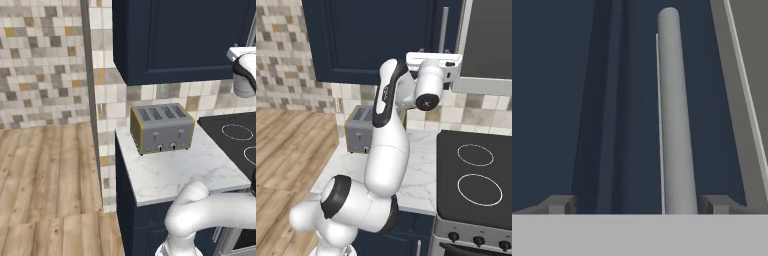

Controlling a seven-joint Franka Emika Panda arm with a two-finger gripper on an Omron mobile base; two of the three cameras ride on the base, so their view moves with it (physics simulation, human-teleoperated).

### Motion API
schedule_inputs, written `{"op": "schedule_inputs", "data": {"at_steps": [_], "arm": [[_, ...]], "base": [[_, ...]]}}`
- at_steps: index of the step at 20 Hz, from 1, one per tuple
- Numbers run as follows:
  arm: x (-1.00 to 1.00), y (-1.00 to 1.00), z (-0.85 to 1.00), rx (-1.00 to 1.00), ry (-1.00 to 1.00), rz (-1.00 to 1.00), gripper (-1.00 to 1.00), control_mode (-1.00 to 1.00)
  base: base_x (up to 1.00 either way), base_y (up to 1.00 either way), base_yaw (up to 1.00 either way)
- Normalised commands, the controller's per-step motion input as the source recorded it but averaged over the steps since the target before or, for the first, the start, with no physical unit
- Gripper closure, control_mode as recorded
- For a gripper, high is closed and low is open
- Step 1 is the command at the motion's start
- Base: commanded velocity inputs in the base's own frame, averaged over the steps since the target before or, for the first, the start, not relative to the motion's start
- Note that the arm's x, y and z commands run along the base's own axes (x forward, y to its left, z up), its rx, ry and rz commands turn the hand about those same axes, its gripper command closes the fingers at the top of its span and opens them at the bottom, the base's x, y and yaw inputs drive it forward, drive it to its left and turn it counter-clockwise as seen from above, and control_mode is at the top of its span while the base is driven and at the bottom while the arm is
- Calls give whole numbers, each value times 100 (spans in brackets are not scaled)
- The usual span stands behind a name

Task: The dining table condiment station is running low on mayonnaise. Refill the condiment station by opening the cabinet and taking the mayonnaise from the cabinet and placing it on the dining table.

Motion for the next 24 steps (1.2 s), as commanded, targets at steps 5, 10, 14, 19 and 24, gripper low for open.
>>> {"op": "schedule_inputs", "data": {"at_steps": [5,10,14,19,24], "arm": [[14,9,0,0,5,11,100,-100],[5,29,0,-5,11,18,100,-100],[-11,58,1,-11,3,16,100,-100],[-57,76,3,-14,0,13,100,-100],[-84,93,1,-13,0,11,100,-100]], "base": [[0,0,0],[0,0,0],[0,0,0],[0,0,0],[0,0,0]]}}
